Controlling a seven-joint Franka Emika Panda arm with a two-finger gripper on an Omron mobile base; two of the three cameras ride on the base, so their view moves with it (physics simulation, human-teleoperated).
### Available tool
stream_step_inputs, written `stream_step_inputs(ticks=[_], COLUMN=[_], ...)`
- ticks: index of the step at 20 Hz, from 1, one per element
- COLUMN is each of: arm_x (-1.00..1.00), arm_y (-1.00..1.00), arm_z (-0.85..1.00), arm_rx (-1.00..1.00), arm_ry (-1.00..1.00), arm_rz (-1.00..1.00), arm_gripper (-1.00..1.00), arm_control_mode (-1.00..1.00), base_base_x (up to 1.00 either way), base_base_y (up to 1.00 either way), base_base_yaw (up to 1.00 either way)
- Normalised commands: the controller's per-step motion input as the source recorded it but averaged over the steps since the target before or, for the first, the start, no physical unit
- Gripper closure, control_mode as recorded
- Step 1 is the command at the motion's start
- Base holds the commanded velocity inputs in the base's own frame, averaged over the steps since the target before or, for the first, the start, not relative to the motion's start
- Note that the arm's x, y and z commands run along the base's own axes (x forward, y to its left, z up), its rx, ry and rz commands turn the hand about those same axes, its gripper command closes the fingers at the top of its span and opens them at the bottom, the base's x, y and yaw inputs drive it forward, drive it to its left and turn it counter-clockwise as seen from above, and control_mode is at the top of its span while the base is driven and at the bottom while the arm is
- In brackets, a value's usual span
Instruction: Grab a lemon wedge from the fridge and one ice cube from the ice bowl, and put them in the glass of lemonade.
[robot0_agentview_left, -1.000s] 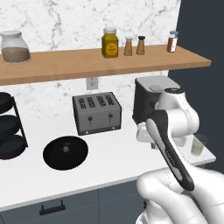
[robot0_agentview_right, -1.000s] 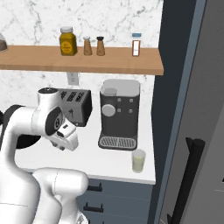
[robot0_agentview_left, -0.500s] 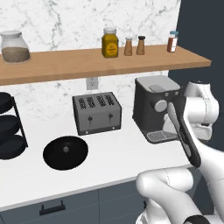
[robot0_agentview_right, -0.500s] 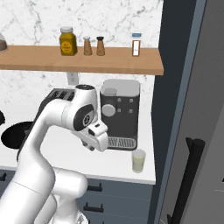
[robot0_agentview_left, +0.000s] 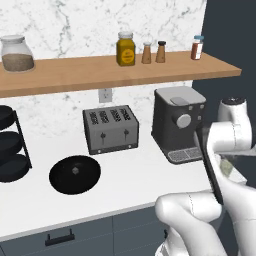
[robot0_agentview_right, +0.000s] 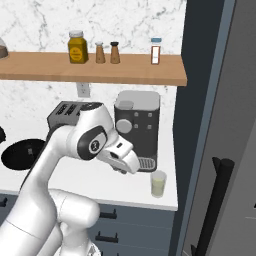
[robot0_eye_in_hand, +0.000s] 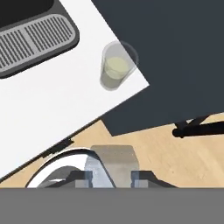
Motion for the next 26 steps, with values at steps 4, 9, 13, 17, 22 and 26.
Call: stream_step_inputs(ticks=[4, 9, 13, 17, 22, 26], arm_x=[0.53, 0.76, 0.51, 0.14, 0.01, 0.0], arm_y=[-0.55, -0.41, -0.05, -0.13, -0.29, -0.37], arm_z=[0.0, -0.12, -0.15, -0.32, -0.08, -0.09], arm_rx=[0.0, 0.0, 0.0, 0.06, 0.05, 0.02], arm_ry=[0.0, 0.0, 0.0, -0.03, 0.01, 0.0], arm_rz=[-0.01, -0.03, 0.0, 0.0, 0.0, 0.0], arm_gripper=[1.0, 1.0, 1.0, 1.0, 1.0, 1.0], arm_control_mode=[-1.0, -1.0, -1.0, -1.0, -1.0, -1.0], base_base_x=[0.0, 0.0, 0.0, 0.0, 0.0, 0.0], base_base_y=[0.0, 0.0, 0.0, 0.0, 0.0, 0.0], base_base_yaw=[0.0, 0.0, 0.0, 0.0, 0.0, 0.0])
